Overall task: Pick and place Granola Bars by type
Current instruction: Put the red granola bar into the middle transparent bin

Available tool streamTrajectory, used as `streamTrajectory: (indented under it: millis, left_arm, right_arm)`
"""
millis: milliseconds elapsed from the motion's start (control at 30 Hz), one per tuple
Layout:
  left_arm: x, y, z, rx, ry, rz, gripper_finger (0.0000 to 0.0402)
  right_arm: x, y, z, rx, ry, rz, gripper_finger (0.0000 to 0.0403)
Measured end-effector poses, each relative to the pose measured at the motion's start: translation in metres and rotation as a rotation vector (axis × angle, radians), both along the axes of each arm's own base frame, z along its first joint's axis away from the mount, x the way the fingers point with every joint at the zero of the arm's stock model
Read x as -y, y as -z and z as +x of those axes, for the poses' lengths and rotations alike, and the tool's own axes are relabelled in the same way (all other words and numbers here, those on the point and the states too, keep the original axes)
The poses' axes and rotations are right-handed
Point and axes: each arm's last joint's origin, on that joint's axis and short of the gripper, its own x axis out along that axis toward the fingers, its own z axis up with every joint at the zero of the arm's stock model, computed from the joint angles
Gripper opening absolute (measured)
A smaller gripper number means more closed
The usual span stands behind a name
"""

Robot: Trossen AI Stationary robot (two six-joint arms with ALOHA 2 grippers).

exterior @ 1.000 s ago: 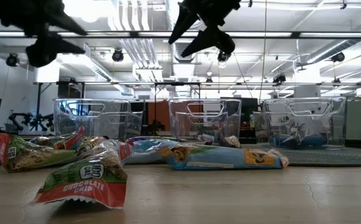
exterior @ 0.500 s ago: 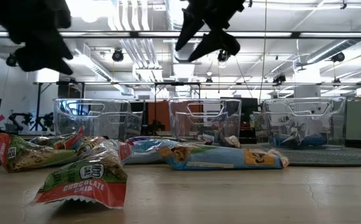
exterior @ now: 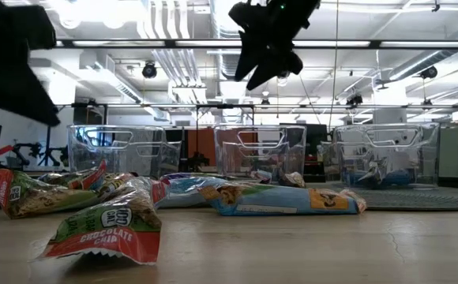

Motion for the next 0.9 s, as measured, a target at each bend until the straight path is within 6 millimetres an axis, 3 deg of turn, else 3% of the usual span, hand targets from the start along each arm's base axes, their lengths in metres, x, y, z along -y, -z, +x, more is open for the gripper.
streamTrajectory:
  millis: [300,533,733,900]
  left_arm:
    - [0.003,0.022,0.02,-0.139,-0.045,0.119,0.0182]
    - [-0.014,0.026,0.033,-0.169,-0.133,0.129,0.0182]
    - [-0.023,0.03,0.053,-0.211,-0.014,0.139,0.0182]
    - [-0.039,0.039,0.06,-0.265,-0.095,0.156,0.0182]
  right_arm:
    - [0.02,0.0,-0.002,-0.04,-0.038,-0.071,0.0192]
    - [0.028,0.0,-0.004,-0.054,-0.051,-0.094,0.0192]
    - [0.03,0.0,-0.004,-0.055,-0.046,-0.095,0.0192]
    - [0.03,0.0,-0.004,-0.056,-0.044,-0.092,0.0191]
